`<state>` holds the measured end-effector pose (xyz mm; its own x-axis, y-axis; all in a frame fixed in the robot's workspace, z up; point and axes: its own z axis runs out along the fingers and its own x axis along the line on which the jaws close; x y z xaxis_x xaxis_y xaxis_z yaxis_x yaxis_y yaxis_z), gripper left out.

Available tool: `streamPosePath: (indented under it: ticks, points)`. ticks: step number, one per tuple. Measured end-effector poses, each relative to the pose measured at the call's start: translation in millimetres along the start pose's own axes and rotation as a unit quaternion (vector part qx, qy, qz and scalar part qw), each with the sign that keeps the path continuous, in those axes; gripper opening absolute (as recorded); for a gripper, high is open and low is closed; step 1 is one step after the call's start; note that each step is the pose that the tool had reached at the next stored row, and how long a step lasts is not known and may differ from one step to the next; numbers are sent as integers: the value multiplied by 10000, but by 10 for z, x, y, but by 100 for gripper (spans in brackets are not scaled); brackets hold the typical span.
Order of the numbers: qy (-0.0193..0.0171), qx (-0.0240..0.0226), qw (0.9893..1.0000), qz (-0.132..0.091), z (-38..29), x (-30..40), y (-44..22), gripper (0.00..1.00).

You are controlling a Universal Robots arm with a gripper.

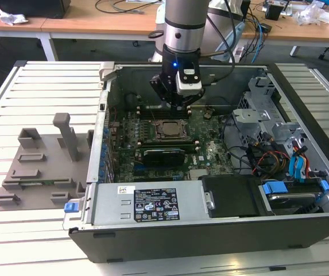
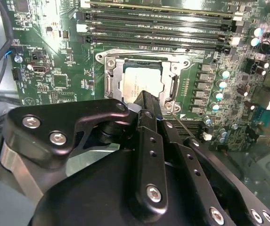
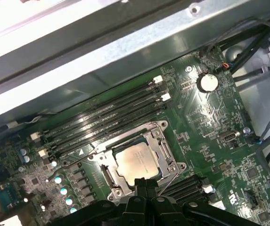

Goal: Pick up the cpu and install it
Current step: 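Install the first cpu locking lever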

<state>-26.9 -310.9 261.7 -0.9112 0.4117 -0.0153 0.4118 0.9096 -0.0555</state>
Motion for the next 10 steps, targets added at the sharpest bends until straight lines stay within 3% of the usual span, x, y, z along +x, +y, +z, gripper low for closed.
streamPosePath:
  ticks: [10]
  points:
    - [-32, -9, 9983, -576, 0, 0, 0, 11]
